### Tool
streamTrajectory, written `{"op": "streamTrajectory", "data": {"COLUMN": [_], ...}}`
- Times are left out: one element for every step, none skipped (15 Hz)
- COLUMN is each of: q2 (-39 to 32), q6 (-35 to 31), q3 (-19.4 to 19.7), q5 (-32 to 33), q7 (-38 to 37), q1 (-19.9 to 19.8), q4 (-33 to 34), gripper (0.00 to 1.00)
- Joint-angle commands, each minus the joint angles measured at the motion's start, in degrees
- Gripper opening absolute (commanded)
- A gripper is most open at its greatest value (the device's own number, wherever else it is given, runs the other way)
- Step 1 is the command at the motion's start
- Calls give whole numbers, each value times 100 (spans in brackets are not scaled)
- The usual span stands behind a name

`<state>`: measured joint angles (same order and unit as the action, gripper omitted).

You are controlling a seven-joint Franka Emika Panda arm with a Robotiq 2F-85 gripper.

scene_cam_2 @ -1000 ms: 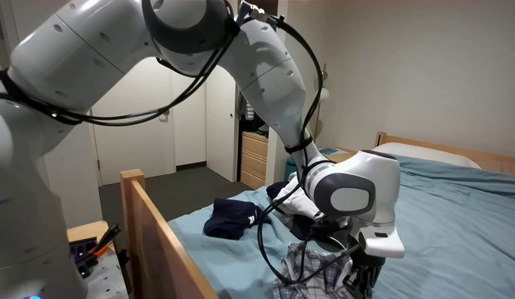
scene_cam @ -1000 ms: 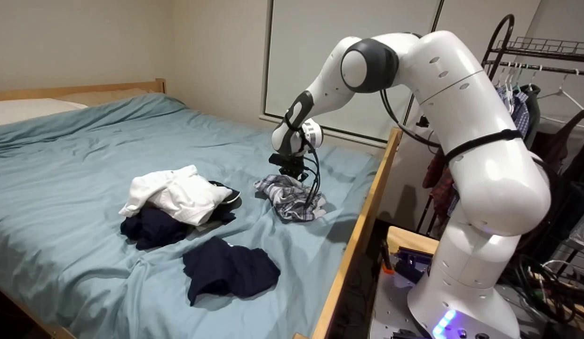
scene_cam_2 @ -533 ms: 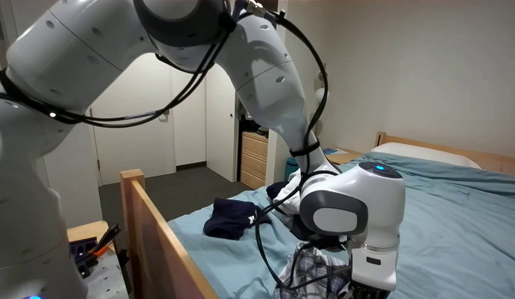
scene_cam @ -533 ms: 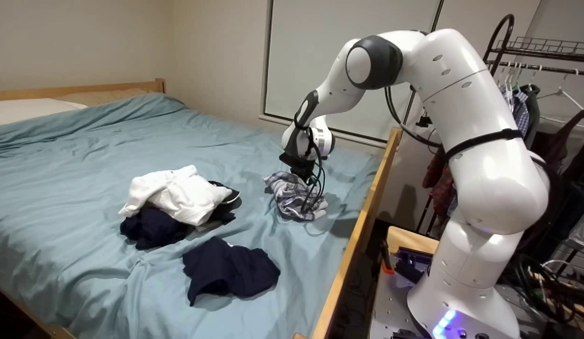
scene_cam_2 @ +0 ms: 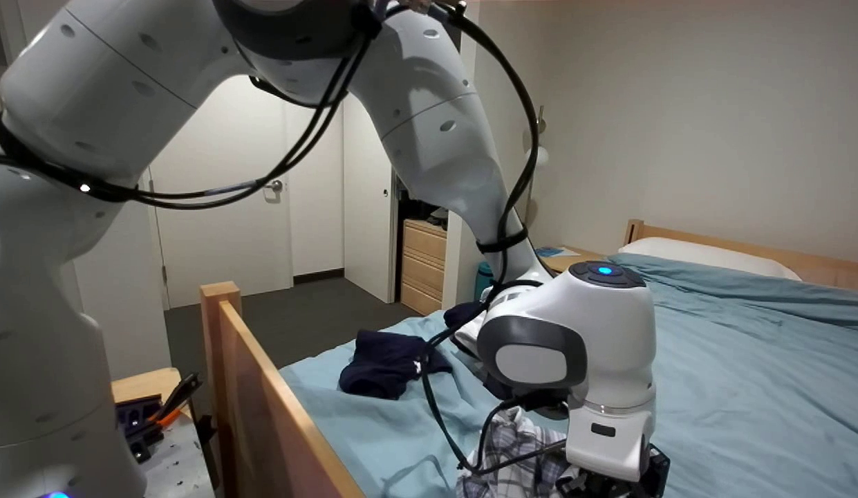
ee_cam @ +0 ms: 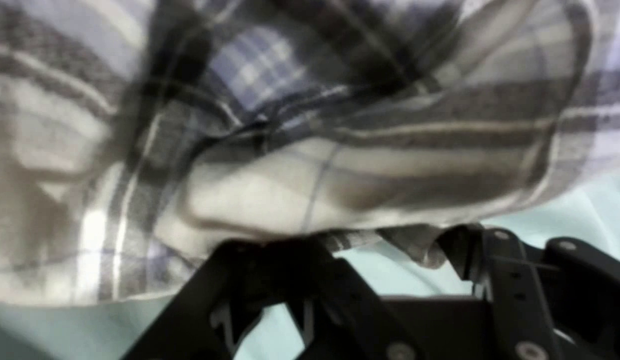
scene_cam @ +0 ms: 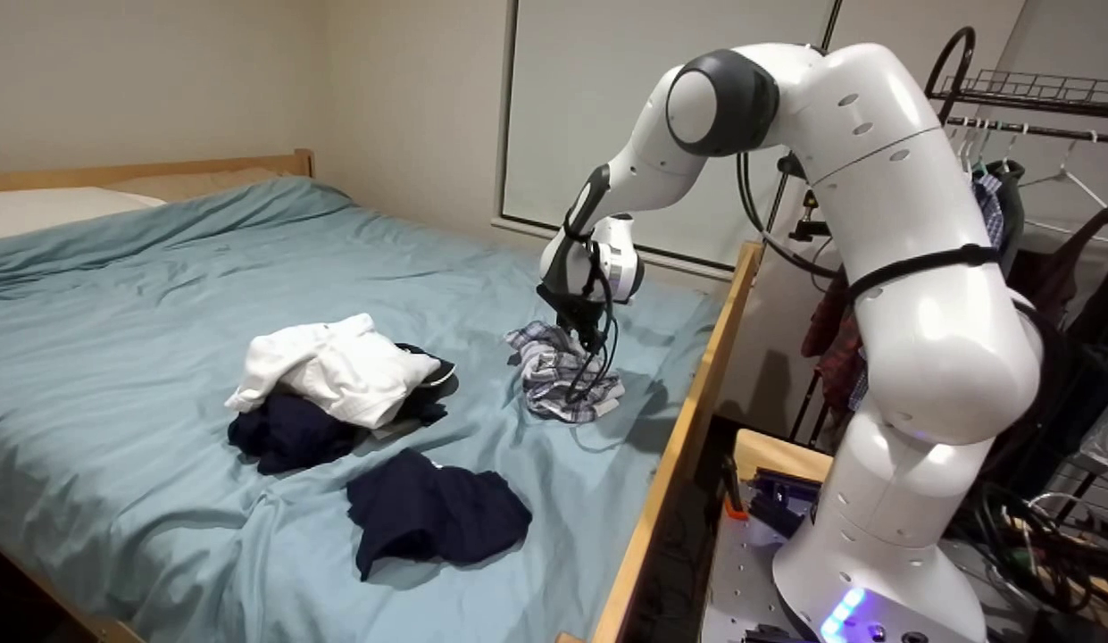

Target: Fold the checked trousers

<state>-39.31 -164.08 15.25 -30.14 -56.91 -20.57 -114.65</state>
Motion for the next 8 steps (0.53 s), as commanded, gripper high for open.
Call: {"op": "streamTrajectory", "data": {"q2": [67, 111, 135, 141, 141, 141, 141, 141], "q6": [-6, -10, -11, -11, -11, -11, -11, -11], "q3": [22, 31, 36, 37, 37, 37, 37, 37], "q5": [10, 10, 10, 10, 10, 10, 10, 10], "q7": [-15, -15, -16, -16, -17, -17, -17, -17], "q1": [10, 11, 11, 11, 11, 11, 11, 11], "q4": [-64, -109, -132, -138, -140, -140, -140, -140], "gripper": [68, 71, 71, 71, 71, 71, 71, 71]}}
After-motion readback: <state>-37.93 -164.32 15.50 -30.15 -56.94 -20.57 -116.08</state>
